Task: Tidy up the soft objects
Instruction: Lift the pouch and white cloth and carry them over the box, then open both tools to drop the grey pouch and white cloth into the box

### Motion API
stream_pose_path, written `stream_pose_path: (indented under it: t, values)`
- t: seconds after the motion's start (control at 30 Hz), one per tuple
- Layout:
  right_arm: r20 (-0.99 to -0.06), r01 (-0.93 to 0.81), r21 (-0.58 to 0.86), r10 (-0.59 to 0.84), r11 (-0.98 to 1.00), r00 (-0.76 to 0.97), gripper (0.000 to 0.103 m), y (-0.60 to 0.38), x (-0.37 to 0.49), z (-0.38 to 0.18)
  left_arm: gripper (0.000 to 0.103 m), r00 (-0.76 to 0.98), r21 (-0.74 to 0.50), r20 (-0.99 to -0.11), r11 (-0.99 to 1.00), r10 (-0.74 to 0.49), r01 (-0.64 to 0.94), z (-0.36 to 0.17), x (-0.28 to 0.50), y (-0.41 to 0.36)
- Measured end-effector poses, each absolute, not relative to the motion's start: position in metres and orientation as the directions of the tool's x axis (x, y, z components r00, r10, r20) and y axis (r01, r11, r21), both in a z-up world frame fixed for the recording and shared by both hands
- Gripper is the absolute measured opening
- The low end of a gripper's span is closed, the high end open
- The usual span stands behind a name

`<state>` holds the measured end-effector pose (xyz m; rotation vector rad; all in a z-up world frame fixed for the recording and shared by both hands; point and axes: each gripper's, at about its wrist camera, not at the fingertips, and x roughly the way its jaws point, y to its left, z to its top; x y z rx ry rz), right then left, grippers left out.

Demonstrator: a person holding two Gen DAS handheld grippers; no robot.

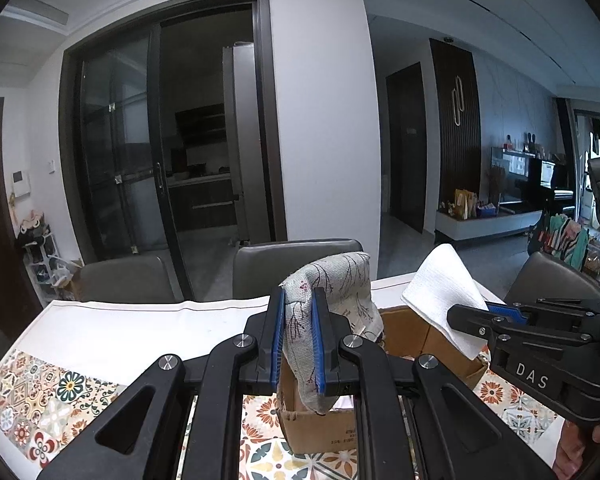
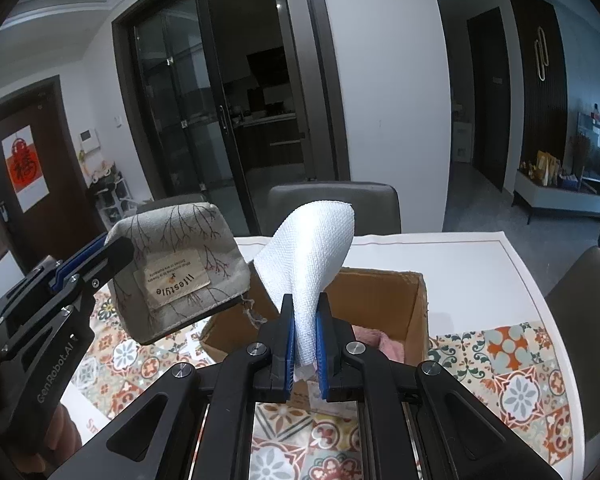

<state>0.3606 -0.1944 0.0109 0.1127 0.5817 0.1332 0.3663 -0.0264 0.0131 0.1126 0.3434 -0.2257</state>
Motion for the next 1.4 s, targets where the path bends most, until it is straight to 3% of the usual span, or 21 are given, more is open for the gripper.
stream_pose_path:
  t: [0.8, 0.93, 1.0, 1.4]
  values:
    - [-0.639, -0.086, 0.167, 0.174, 0.982, 0.749, 0.01, -0.203, 0.424, -0.036, 0.016, 0.799, 0.014, -0.549, 0.953, -0.246, 0.303, -0.049, 0.442, -0.053]
    - [-0.652, -0.085, 0.165, 0.173, 0.983, 0.738, 0.01, -0.201, 0.428, -0.041, 0.023, 0.786, 0.02, -0.568, 0.95, -0.245, 0.311, -0.058, 0.445, -0.056]
    - [-0.656, -0.086, 0.165, 0.174, 0.983, 0.734, 0.01, -0.2, 0.43, -0.043, 0.033, 0.785, 0.027, -0.57, 0.95, -0.242, 0.313, -0.059, 0.443, -0.055]
    - [-0.673, -0.125, 0.173, 0.21, 0.977, 0.709, 0.01, -0.184, 0.441, -0.053, 0.039, 0.843, 0.149, -0.533, 0.972, -0.076, 0.183, -0.042, 0.432, -0.031]
